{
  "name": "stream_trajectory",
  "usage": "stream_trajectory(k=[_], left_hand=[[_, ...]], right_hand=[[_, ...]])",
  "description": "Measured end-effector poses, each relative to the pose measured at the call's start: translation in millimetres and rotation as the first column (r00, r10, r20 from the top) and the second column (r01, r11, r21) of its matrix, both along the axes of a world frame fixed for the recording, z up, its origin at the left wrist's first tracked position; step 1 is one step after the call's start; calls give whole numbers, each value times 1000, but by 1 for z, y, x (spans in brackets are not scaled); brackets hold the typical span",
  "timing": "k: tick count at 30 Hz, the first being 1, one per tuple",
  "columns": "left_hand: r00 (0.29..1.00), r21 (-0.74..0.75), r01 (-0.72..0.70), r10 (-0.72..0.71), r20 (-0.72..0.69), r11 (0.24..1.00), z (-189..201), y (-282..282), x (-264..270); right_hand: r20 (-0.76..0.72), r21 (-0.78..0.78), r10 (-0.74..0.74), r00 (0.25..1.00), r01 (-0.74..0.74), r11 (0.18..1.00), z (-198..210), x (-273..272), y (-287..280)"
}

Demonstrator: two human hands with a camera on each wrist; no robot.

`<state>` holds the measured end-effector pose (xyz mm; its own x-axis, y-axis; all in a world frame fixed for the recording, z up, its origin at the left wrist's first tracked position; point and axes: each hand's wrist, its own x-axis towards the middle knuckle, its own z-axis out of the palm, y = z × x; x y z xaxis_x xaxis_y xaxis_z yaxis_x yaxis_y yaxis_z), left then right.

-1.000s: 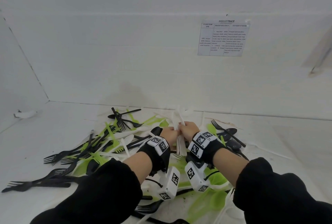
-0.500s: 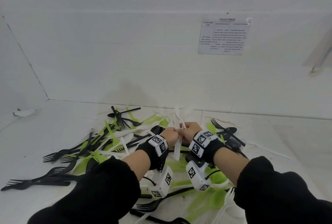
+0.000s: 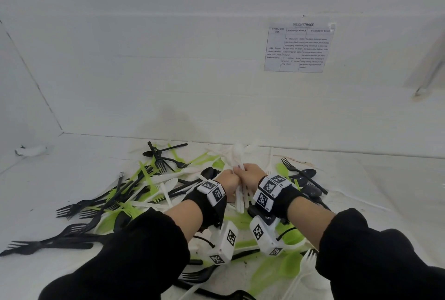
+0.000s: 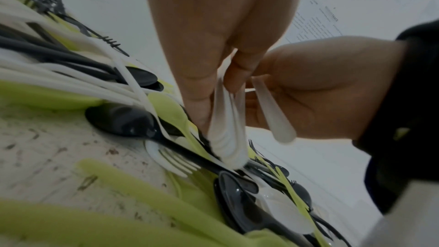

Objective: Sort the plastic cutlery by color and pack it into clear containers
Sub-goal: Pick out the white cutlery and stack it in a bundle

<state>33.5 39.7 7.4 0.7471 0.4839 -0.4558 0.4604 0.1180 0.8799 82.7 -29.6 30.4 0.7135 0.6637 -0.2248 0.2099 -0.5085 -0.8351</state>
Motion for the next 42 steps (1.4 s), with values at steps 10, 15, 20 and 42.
stream_trajectory(k=[10,15,20,42], left_hand=[[990,-83,-105,112,83,991,6,-11,-6],[993,-76,-104,107,46,992,7,-13,-7],[997,-66,-77,78,14,995,12,-13,-9],[971,-132,-226,234,50,965,8,-12,-11]], right_hand=[[18,-19,-108,994,108,994,-3,9,2],[51,-93,-78,996,82,992,1,8,2],[14,-120,-40,999,41,992,-6,4,6],[115,1,-265,957,267,964,-3,14,-8]])
